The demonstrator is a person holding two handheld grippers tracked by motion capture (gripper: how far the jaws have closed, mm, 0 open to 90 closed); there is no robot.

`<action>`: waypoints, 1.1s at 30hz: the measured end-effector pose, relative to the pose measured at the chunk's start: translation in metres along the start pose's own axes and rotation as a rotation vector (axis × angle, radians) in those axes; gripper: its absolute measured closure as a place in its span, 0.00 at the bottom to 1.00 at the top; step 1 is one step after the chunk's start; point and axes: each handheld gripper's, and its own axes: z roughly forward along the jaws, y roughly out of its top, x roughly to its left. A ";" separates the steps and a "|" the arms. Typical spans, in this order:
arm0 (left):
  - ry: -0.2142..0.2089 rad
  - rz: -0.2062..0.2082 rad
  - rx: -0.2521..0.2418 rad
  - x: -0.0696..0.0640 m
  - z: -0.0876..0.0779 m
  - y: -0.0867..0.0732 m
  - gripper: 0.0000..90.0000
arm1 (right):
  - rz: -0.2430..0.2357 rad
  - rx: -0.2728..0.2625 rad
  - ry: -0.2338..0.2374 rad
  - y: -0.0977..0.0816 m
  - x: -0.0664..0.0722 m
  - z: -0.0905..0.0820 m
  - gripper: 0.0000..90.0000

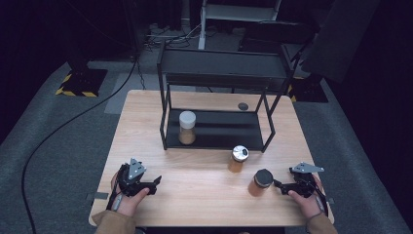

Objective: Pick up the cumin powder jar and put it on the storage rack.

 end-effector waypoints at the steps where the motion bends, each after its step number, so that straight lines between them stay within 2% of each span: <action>1: 0.001 -0.002 0.006 0.000 0.001 -0.001 0.10 | 0.000 0.000 0.000 0.000 0.000 0.000 0.07; 5: 0.003 -0.010 0.027 0.001 0.004 -0.004 0.10 | 0.000 0.000 0.000 0.000 0.000 0.000 0.07; 11: -0.002 0.008 0.060 -0.001 0.009 -0.005 0.10 | 0.000 0.000 0.000 0.000 0.000 0.000 0.07; 21: -0.003 -0.001 0.133 -0.001 0.014 -0.007 0.09 | 0.000 0.000 0.000 0.000 0.000 0.000 0.07; 24: -0.032 -0.048 0.122 0.004 0.017 -0.013 0.06 | 0.000 0.000 0.000 0.000 0.000 0.000 0.07; 33: -0.036 -0.041 0.123 0.004 0.017 -0.014 0.02 | 0.000 0.000 0.000 0.000 0.000 0.000 0.07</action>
